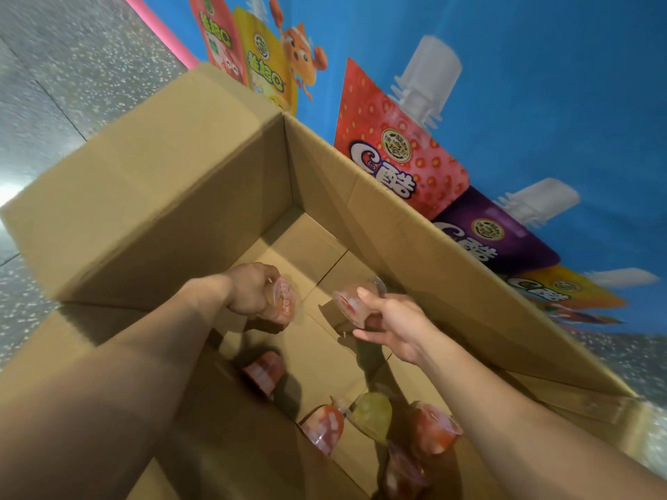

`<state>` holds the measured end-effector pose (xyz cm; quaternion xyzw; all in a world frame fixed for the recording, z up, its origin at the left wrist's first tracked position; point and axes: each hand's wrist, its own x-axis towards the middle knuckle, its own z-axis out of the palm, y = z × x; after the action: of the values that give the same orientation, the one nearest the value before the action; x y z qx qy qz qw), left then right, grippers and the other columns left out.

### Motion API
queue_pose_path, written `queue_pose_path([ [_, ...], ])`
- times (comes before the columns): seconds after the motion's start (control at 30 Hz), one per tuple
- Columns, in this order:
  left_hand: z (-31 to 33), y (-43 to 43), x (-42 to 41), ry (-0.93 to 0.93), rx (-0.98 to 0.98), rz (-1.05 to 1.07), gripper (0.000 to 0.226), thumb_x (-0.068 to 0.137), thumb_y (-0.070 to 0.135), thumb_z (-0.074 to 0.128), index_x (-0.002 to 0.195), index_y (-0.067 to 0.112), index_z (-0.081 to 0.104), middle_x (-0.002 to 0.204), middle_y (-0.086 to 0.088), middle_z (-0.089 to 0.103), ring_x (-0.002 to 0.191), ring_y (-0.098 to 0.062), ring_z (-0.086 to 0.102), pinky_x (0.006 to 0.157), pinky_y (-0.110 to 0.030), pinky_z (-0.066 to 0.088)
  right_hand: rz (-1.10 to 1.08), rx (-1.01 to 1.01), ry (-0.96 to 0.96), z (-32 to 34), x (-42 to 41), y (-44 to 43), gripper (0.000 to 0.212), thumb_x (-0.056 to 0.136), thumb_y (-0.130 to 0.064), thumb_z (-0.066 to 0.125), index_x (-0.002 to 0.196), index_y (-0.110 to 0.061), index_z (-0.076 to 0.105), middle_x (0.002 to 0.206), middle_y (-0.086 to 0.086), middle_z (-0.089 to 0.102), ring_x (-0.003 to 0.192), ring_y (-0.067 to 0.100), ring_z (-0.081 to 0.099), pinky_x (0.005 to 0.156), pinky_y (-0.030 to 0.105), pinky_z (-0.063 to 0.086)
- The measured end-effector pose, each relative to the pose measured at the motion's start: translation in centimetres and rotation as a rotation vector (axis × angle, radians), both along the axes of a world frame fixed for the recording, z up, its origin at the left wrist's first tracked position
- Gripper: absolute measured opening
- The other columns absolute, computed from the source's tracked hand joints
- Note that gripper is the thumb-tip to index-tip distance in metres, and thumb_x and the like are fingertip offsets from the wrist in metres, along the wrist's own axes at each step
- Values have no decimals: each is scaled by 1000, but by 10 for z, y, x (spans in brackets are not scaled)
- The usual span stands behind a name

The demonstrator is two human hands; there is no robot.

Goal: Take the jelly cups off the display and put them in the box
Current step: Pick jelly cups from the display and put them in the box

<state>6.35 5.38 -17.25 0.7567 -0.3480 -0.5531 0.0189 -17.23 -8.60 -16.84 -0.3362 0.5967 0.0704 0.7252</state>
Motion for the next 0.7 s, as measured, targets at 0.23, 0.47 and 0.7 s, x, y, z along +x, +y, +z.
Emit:
queue_pose_path([
  [0.23,71,14,-16,305,-163,265,76,60,37,94,122,18,54,121,-4,65,97,-21,70,79,-32,61,-25,10,-77,63,-32,-3,69,75,-25,83,135,-8,55,127,18,66,115,35,65,84,49,60],
  [0.47,194,50,-42,415,-371,468,88,50,49,96,125,20,59,113,3,74,109,-13,69,100,-39,54,-88,26,-90,189,-50,17,72,72,-23,83,135,-7,52,122,19,70,111,33,69,82,49,60],
  [0.7,370,66,-69,482,-494,589,70,64,27,90,127,17,64,115,-11,73,112,-34,67,93,-55,55,-147,18,-201,380,-56,30,57,76,-27,71,128,-6,61,109,13,75,105,30,71,87,50,55],
])
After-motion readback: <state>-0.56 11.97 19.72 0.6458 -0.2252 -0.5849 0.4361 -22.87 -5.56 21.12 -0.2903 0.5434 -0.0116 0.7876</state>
